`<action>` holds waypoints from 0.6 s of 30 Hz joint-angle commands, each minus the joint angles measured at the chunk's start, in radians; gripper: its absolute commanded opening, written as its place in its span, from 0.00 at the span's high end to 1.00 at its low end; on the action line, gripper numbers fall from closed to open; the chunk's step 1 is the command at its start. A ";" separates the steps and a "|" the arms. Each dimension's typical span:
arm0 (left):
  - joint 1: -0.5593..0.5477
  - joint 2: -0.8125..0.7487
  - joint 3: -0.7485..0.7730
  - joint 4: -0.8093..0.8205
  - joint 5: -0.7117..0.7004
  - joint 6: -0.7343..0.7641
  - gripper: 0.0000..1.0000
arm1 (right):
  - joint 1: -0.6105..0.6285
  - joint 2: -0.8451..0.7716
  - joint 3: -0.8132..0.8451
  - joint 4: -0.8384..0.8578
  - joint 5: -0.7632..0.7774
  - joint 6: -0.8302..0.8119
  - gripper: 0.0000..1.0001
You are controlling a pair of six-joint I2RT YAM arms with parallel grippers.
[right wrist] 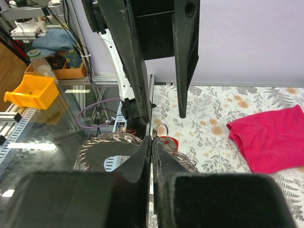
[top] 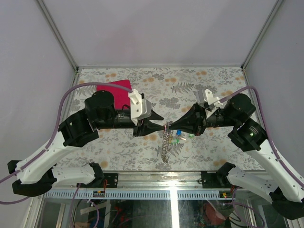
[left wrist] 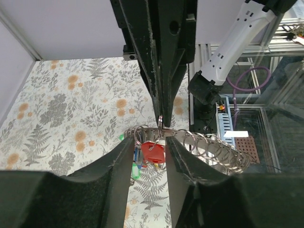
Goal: Put the keys on the keyring
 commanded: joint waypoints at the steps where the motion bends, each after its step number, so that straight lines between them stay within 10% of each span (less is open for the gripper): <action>1: -0.006 -0.028 -0.016 0.073 0.088 0.047 0.70 | 0.002 -0.023 0.059 0.119 -0.041 0.029 1.00; 18: -0.005 -0.034 -0.017 0.093 0.076 0.072 0.62 | 0.001 -0.006 0.060 0.183 -0.116 0.103 1.00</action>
